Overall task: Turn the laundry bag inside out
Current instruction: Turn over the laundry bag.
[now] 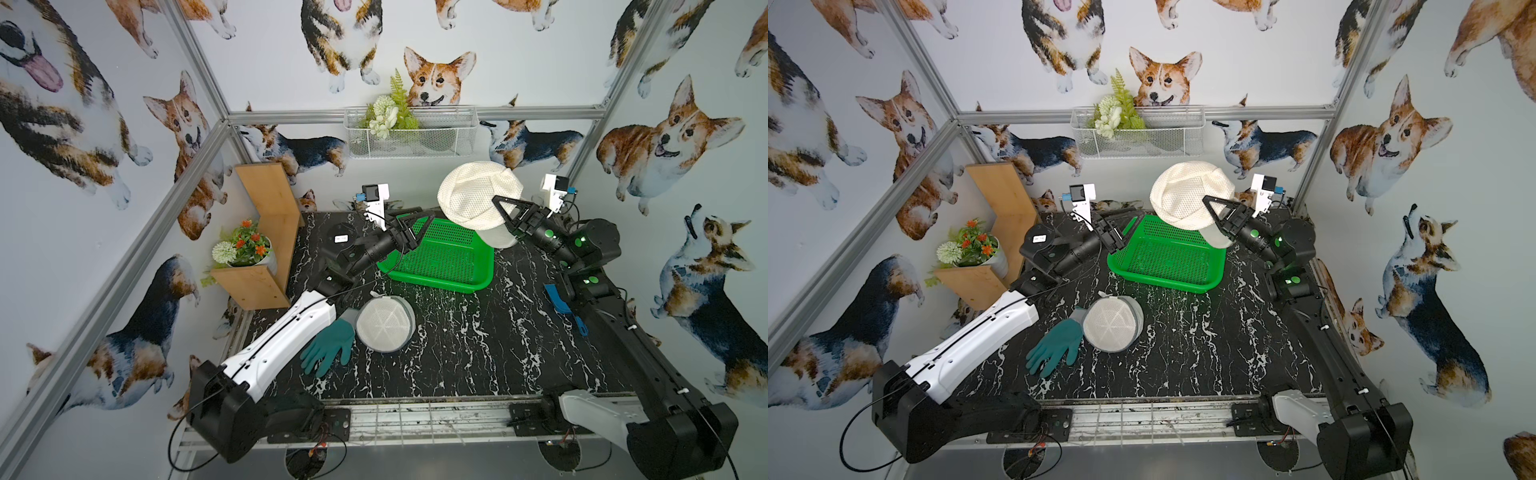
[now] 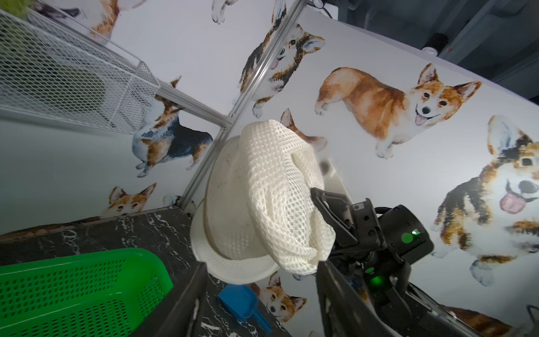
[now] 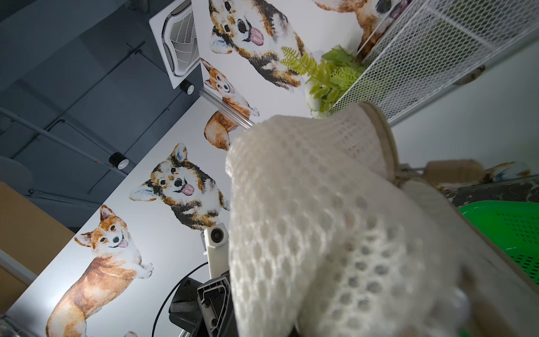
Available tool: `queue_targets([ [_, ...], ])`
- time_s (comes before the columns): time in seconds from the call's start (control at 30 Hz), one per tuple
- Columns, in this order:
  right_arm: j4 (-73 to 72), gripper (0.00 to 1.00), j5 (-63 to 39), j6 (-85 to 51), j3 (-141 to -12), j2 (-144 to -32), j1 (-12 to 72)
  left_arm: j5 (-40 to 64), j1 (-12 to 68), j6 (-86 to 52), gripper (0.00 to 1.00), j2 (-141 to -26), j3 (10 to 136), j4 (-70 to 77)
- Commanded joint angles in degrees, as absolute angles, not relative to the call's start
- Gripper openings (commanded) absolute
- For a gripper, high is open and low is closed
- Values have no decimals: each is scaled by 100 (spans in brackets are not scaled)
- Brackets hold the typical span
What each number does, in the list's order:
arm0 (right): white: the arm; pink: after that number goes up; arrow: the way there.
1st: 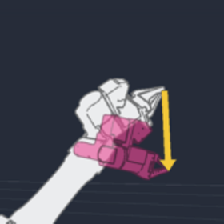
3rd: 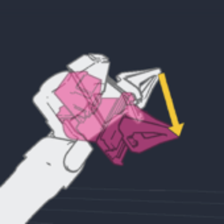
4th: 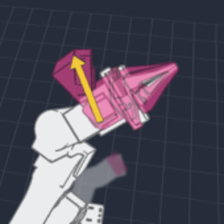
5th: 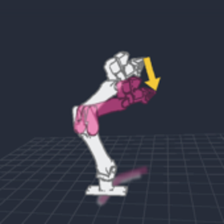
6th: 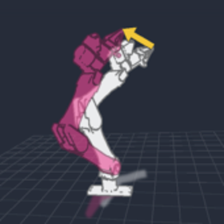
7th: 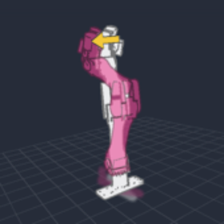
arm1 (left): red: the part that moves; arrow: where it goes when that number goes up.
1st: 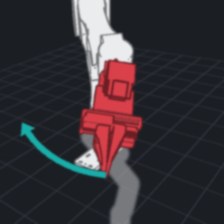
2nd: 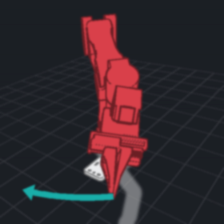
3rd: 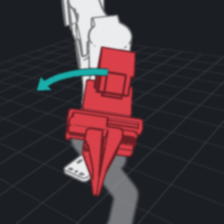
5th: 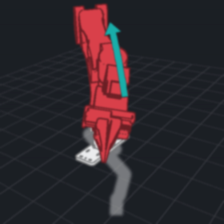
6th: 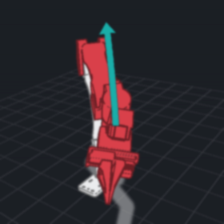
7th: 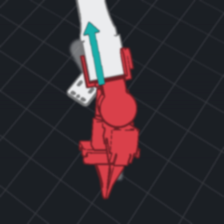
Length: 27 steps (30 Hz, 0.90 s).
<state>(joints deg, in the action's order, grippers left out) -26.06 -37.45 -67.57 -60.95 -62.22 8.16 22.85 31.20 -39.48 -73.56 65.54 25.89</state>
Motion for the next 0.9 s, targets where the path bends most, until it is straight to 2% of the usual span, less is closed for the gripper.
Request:
queue_targets([
  [0.0,-1152,0,-3955,-5381,-6567,-6226,850,1828,3161,-2393,63,-7407,7145,942],
  [0.13,71,0,-3688,-4350,-7108,-6324,999,1563,3357,-1325,63,-7757,8175,-432],
  [0.27,553,0,-3349,-3911,-7337,-6346,1196,1065,3726,-710,63,-8198,8999,-1512],
  [0.5,799,0,-3110,-3618,-7468,-6354,1458,310,4078,-510,63,-8788,9814,-2364],
  [0.7,1060,0,-3093,-3347,-7498,-6281,1494,-671,4093,-533,58,-8900,10105,-2709],
  [0.87,1022,0,-3228,-3261,-7495,-6247,1542,-587,4088,-467,56,-9005,10136,-2799],
])
